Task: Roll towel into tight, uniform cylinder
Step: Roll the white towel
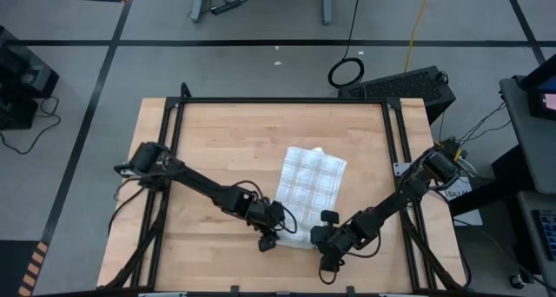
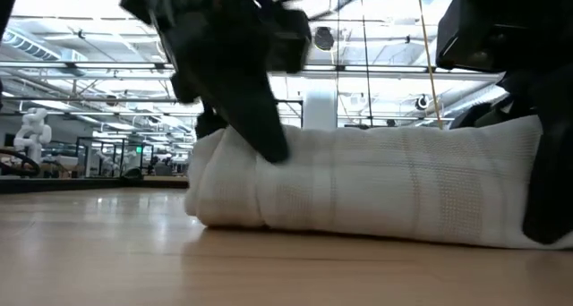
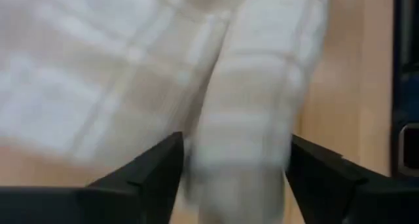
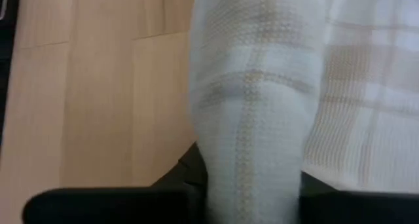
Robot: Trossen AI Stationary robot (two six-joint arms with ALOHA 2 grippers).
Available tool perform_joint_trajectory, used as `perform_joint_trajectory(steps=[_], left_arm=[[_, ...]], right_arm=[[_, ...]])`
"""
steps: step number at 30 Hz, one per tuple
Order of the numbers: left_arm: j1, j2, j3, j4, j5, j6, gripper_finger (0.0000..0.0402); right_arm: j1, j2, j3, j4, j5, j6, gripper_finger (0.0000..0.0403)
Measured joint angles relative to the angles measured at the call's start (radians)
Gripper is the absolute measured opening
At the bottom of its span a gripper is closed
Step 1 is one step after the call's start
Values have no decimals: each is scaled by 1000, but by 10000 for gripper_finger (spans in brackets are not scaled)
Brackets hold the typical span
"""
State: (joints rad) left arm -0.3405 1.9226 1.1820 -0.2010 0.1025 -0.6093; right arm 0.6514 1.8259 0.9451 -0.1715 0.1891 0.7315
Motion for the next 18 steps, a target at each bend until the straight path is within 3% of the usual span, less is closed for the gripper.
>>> perform_joint_trajectory(steps=[5,10,13,18], left_arm=[[-24,-129,0,-151,-158,208,294],[-109,-163,1,-33,-220,466,310],[-160,-130,3,28,-244,519,311],[-213,-64,2,48,-424,544,311]], right_arm=[[-4,0,-1,18,-17,15,58],[-12,1,-2,29,-21,21,63],[-17,1,-2,28,-23,35,58],[-29,1,-2,30,-17,43,57]])
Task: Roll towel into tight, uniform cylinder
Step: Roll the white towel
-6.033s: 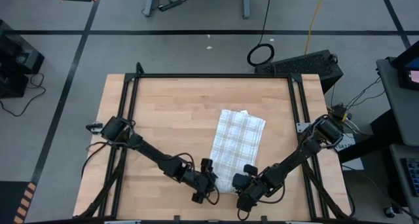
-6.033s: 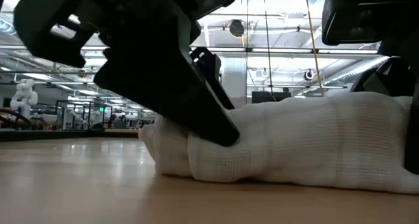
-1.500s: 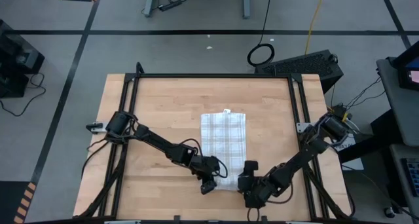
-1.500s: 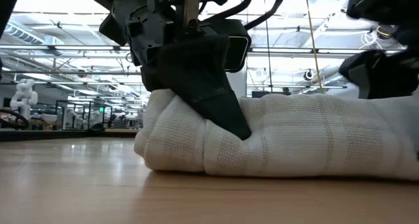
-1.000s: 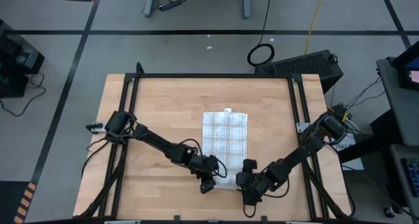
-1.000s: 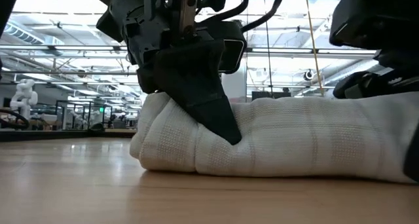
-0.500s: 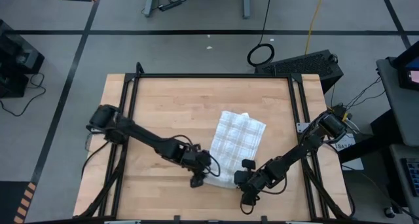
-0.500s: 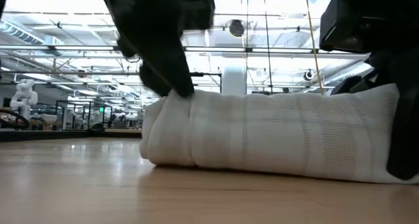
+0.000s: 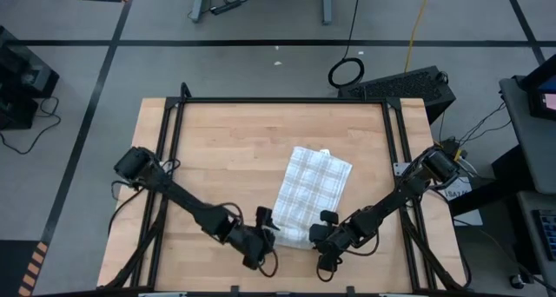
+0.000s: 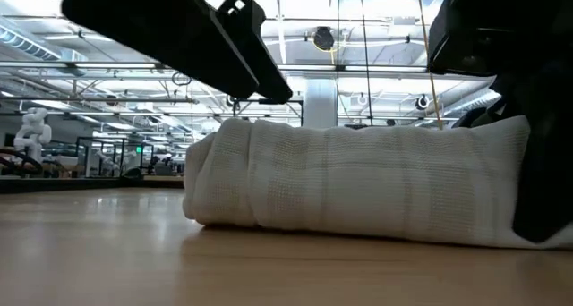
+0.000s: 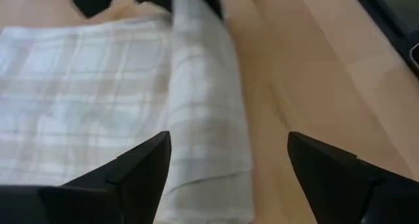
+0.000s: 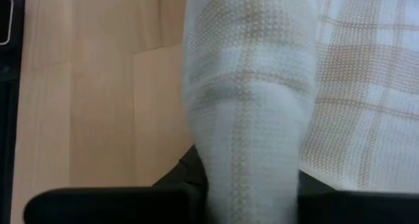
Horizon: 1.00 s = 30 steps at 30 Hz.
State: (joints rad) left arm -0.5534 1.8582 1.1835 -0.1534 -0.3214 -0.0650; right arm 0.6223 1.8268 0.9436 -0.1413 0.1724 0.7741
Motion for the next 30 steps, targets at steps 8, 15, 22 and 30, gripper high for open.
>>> perform_joint_trajectory(steps=[8,15,22,30], left_arm=[[-3,89,0,31,-109,23,312],[23,110,2,41,-107,46,312],[44,134,2,7,-16,45,302],[84,151,3,-9,69,-17,288]], right_arm=[[-14,0,0,1,4,10,57],[-14,0,0,1,7,8,57],[-14,0,0,2,6,12,57],[-17,1,0,4,-12,-42,57]])
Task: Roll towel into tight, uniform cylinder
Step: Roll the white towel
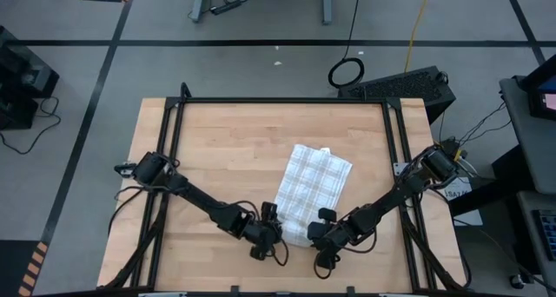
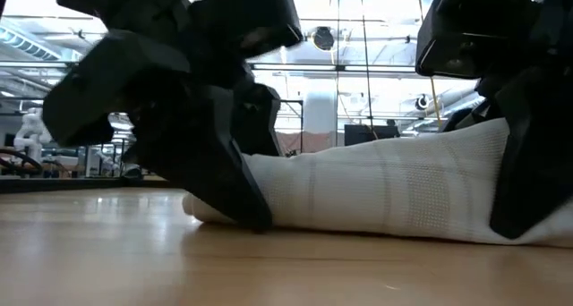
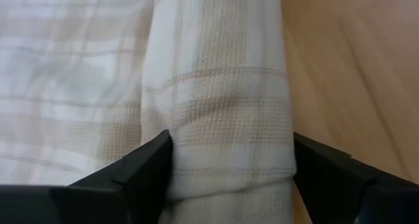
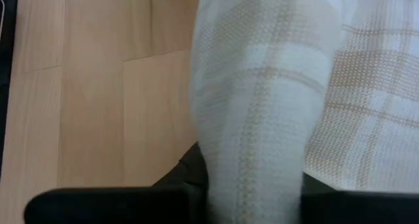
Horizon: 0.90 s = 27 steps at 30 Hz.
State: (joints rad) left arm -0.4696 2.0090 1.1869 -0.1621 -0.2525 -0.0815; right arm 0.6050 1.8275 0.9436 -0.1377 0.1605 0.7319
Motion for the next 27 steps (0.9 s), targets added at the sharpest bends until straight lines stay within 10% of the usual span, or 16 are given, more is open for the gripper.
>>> perform_joint_trajectory(steps=[16,27], left_arm=[[77,-30,0,-12,272,-252,99],[158,-52,-2,-8,497,-362,98]], right_arm=[[-3,-83,0,-130,-14,14,174],[30,-251,-1,-301,65,-11,265]])
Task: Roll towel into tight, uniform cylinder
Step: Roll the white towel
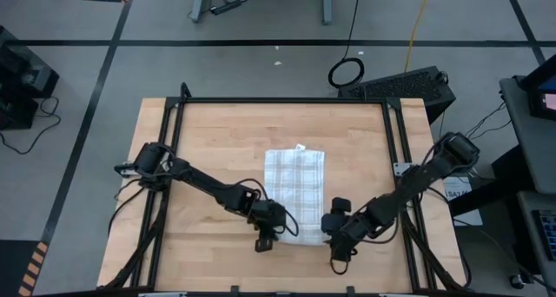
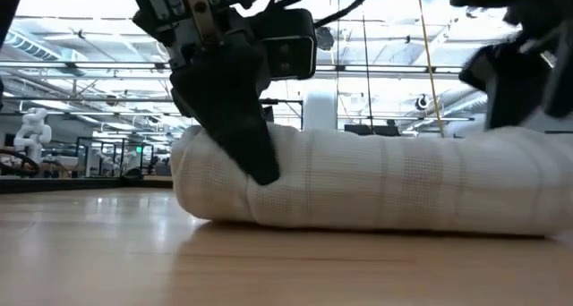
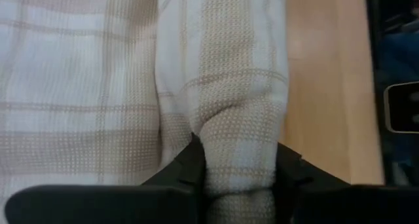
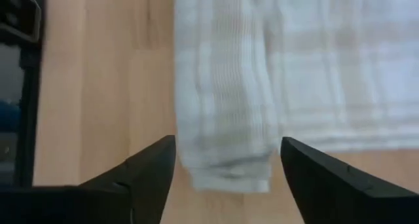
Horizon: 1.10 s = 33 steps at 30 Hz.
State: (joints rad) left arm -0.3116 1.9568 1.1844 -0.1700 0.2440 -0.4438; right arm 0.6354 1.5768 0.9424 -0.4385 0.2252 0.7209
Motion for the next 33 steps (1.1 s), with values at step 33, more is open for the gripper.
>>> perform_joint_trajectory(steps=[33], left_arm=[[34,4,-34,137,175,-206,99]], right_arm=[[104,121,1,129,214,-134,353]])
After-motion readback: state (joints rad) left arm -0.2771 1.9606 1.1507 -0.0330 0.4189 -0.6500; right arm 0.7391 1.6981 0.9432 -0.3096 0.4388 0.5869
